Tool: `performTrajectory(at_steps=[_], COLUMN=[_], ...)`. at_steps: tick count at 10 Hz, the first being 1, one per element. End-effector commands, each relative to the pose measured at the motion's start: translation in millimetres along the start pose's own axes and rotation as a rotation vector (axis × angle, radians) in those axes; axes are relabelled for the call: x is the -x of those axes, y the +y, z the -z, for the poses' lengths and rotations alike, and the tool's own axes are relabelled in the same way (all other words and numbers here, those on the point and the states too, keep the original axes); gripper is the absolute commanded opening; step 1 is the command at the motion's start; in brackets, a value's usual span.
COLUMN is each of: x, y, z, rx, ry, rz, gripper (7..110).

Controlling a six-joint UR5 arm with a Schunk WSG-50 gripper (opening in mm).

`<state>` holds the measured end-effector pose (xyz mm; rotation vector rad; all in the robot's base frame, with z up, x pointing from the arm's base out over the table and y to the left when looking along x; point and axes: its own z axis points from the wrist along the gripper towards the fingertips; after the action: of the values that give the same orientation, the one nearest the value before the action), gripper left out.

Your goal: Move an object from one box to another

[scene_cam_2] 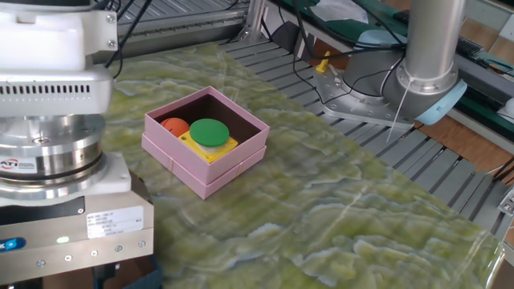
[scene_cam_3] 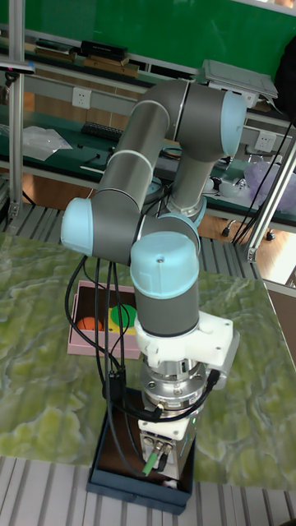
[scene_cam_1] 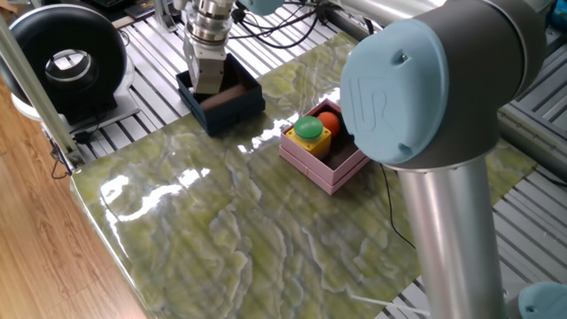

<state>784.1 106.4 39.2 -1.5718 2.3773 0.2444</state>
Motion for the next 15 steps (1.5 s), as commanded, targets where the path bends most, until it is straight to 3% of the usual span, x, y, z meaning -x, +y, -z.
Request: performTrajectory(at_steps=[1, 5, 11, 15], x=[2.7, -3.8, 4.3, 7.6], y=[-6.0, -17.8, -9.1, -9.6], z=[-0.5, -7.3, -2.8, 1.3], rx=[-0.005, 0.009, 0.052, 0.052], ry=[-0.025, -0.051, -0.087, -0.092], rz=[-0.025, -0.02, -0.016, -0.013], gripper=[44, 44, 44, 44])
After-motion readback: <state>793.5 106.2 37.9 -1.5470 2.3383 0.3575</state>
